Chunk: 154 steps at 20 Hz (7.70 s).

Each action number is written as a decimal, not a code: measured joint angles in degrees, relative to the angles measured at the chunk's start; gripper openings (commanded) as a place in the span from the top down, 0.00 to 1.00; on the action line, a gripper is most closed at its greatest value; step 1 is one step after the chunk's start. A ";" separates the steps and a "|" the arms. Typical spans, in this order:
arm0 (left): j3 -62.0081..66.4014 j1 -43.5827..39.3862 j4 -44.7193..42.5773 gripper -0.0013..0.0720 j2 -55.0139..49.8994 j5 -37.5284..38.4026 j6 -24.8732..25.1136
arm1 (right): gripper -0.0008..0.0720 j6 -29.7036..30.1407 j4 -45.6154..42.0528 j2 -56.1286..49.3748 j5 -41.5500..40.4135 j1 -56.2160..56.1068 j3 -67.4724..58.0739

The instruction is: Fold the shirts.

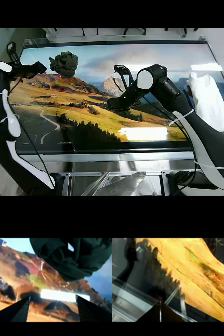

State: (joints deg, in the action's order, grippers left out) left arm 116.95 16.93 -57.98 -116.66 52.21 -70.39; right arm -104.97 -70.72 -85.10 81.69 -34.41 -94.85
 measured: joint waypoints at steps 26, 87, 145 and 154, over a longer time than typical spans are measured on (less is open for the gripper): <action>3.74 -5.33 45.38 0.97 -18.75 -14.91 29.99 | 0.95 0.00 0.00 -6.73 -0.04 0.09 0.00; -64.87 -5.62 6.51 0.08 35.45 16.63 8.02 | 0.42 5.79 -8.70 24.02 3.82 9.70 15.02; -67.98 -7.48 -14.58 0.96 65.48 28.22 -0.79 | 0.95 7.61 -7.80 15.17 3.54 10.56 3.56; -60.46 -7.41 -21.75 0.96 65.77 29.09 -7.74 | 0.95 7.74 -9.51 20.74 5.97 21.79 5.25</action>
State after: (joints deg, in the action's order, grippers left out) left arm 56.49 9.52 -79.72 -50.89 81.30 -78.13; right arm -97.23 -80.23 -64.36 87.66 -12.62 -89.60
